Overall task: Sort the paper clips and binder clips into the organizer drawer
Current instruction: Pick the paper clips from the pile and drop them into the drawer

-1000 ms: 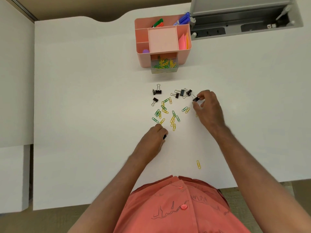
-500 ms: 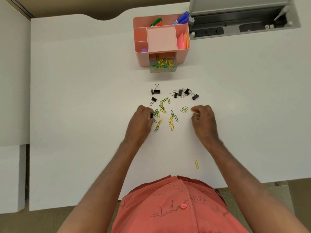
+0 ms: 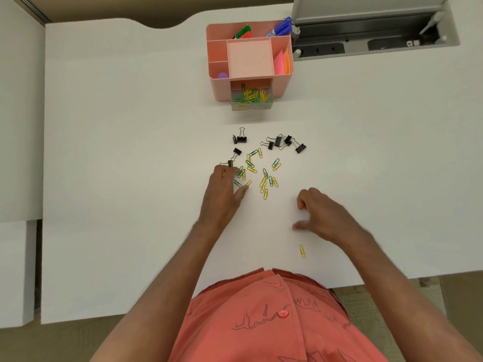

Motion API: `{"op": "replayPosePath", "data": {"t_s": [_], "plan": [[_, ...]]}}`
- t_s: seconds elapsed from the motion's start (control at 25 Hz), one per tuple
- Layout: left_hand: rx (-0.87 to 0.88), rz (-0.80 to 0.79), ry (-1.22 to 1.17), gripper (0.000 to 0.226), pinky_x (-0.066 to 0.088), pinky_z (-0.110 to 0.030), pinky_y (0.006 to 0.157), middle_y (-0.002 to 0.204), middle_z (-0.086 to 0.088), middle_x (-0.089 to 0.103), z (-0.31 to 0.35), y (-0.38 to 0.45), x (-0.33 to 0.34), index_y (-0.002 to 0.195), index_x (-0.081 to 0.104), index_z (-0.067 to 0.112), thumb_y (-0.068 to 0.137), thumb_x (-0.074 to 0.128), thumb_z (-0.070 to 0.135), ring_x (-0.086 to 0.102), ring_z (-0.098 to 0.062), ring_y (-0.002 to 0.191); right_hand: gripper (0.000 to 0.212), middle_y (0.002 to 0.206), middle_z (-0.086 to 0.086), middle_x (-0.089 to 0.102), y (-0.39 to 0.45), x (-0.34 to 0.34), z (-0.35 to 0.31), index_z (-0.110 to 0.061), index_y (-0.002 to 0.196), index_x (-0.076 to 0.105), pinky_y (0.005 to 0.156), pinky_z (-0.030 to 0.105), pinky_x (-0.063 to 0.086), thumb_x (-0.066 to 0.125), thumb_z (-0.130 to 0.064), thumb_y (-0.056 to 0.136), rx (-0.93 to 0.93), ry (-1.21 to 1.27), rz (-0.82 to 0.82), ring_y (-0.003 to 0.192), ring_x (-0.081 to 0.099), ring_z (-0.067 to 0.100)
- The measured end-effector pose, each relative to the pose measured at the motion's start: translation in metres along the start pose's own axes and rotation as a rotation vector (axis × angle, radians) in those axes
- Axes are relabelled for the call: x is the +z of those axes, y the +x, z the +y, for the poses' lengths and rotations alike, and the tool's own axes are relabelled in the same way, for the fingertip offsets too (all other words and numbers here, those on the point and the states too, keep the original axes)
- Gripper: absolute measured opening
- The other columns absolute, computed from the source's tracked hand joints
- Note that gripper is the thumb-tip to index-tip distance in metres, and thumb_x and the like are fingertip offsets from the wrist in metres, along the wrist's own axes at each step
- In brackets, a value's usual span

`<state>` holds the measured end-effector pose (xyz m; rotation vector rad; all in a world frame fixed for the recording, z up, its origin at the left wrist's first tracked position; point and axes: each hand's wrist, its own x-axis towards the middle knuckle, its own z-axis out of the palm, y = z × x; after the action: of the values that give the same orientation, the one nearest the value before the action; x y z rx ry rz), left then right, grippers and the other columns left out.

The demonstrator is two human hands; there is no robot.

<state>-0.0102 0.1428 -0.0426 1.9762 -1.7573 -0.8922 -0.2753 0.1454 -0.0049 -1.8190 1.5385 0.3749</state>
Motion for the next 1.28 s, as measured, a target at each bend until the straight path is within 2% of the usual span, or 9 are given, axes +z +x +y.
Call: {"op": "replayPosePath", "data": {"t_s": [0.16,0.44,0.56,0.68,0.8,0.96,1.04,1.2,1.28], "plan": [[0.014,-0.098,0.066,0.056,0.047,-0.032,0.098,0.130,-0.007,0.048,-0.001,-0.014,0.003,0.140,0.051,0.010,0.090,0.074,0.021,0.050,-0.024,0.119,0.074,0.107,-0.006,0.034,-0.018,0.024,0.009,-0.021,0.106,0.041,0.063,0.033,0.041,0.091,-0.048,0.058,-0.023,-0.214,-0.080,0.100,0.040,0.018],[0.002,-0.093,0.077,0.056,0.048,-0.036,0.100,0.132,-0.005,0.047,0.003,-0.014,0.004,0.141,0.049,0.012,0.091,0.073,0.021,0.050,-0.024,0.121,0.064,0.116,-0.004,0.039,0.009,0.024,-0.006,-0.021,0.115,0.045,0.068,0.035,0.048,0.086,-0.046,0.073,-0.092,0.029,0.246,0.105,0.046,0.020],[-0.026,-0.111,0.070,0.070,0.046,-0.035,0.101,0.138,-0.006,0.044,0.009,-0.009,0.004,0.147,0.041,0.014,0.088,0.076,0.027,0.047,-0.024,0.125,0.072,0.131,0.000,0.042,0.041,0.011,-0.023,-0.018,0.133,0.046,0.079,0.040,0.053,0.086,-0.036,0.076,-0.082,0.129,0.380,0.118,0.046,0.022],[-0.060,-0.217,0.071,0.104,0.041,-0.033,0.103,0.145,-0.007,0.035,0.016,0.000,0.003,0.156,0.023,0.015,0.076,0.086,0.036,0.040,-0.024,0.129,0.082,0.141,0.002,0.041,0.067,0.002,-0.038,-0.015,0.147,0.042,0.097,0.041,0.049,0.084,-0.035,0.080,-0.066,0.198,0.369,0.130,0.040,0.023],[-0.061,-0.283,0.105,0.125,0.044,-0.037,0.103,0.147,-0.010,0.029,0.024,0.011,0.006,0.158,0.011,0.013,0.066,0.093,0.035,0.038,-0.028,0.131,0.068,0.135,0.003,0.046,0.082,0.003,-0.048,-0.014,0.143,0.049,0.099,0.043,0.049,0.080,-0.031,0.085,-0.080,0.274,0.365,0.126,0.047,0.024],[-0.027,-0.261,0.213,0.122,0.049,-0.040,0.098,0.147,-0.013,0.029,0.029,0.023,0.010,0.159,0.010,0.010,0.070,0.092,0.028,0.046,-0.032,0.127,0.047,0.123,-0.003,0.052,0.086,0.004,-0.050,-0.020,0.131,0.058,0.093,0.046,0.053,0.077,-0.026,0.088,-0.110,0.384,0.382,0.105,0.059,0.017],[-0.025,-0.265,0.218,0.121,0.051,-0.041,0.095,0.147,-0.014,0.029,0.029,0.028,0.007,0.159,0.010,0.011,0.070,0.091,0.024,0.052,-0.033,0.121,0.056,0.124,-0.005,0.052,0.080,0.003,-0.049,-0.022,0.135,0.055,0.092,0.043,0.054,0.080,-0.029,0.085,-0.096,0.444,0.376,0.099,0.057,0.011],[0.006,-0.330,0.248,0.116,0.054,-0.040,0.086,0.142,-0.014,0.032,0.030,0.038,-0.003,0.157,0.015,0.011,0.070,0.091,0.018,0.059,-0.031,0.108,0.116,0.145,-0.004,0.031,0.066,0.006,-0.051,-0.025,0.157,0.024,0.092,0.039,0.050,0.090,-0.051,0.065,-0.064,0.195,0.230,0.130,0.033,0.016],[0.005,-0.366,0.258,0.101,0.055,-0.041,0.082,0.139,-0.011,0.035,0.032,0.044,-0.007,0.153,0.027,0.013,0.073,0.088,0.015,0.062,-0.032,0.102,0.119,0.145,-0.002,0.028,0.067,0.008,-0.056,-0.022,0.158,0.022,0.090,0.040,0.051,0.091,-0.047,0.065,-0.088,0.092,0.193,0.131,0.030,0.018]]}}
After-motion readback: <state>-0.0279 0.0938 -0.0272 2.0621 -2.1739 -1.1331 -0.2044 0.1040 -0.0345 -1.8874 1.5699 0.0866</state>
